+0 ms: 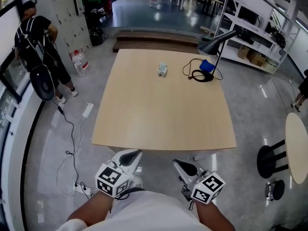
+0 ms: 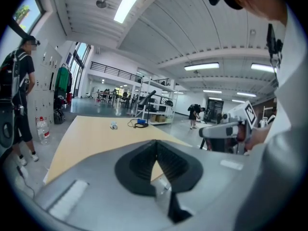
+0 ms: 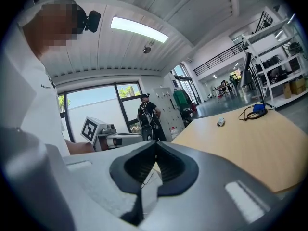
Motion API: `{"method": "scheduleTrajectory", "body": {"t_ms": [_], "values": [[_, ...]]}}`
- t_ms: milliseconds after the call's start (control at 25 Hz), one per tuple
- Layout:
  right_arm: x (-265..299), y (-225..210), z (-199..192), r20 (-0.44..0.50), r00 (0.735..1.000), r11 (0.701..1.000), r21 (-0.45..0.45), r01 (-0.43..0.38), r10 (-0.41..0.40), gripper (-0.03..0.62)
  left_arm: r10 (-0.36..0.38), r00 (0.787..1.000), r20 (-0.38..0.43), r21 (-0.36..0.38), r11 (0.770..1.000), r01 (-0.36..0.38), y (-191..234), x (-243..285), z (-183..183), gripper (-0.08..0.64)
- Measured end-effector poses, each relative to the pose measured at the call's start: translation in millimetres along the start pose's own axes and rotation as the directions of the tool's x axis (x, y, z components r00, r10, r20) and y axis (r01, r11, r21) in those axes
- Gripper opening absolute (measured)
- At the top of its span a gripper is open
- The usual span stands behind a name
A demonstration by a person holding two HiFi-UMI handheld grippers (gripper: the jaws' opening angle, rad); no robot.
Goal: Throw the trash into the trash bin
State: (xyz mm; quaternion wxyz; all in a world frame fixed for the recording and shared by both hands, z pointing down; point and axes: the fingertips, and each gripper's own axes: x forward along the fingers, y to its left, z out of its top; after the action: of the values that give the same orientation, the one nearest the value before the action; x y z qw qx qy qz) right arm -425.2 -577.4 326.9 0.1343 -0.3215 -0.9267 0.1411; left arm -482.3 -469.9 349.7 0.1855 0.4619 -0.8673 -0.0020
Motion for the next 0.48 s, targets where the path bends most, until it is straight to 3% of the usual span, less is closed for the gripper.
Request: {"method": "scheduleTrajectory", "body": {"t_ms": [480], "values": [[78, 1, 27, -0.017, 0.999, 0.999, -0.045, 0.029, -0.03, 0.002, 0.0, 1.0, 0.028, 0.017, 1.0, 0.0, 72, -9, 15, 0.003]]}}
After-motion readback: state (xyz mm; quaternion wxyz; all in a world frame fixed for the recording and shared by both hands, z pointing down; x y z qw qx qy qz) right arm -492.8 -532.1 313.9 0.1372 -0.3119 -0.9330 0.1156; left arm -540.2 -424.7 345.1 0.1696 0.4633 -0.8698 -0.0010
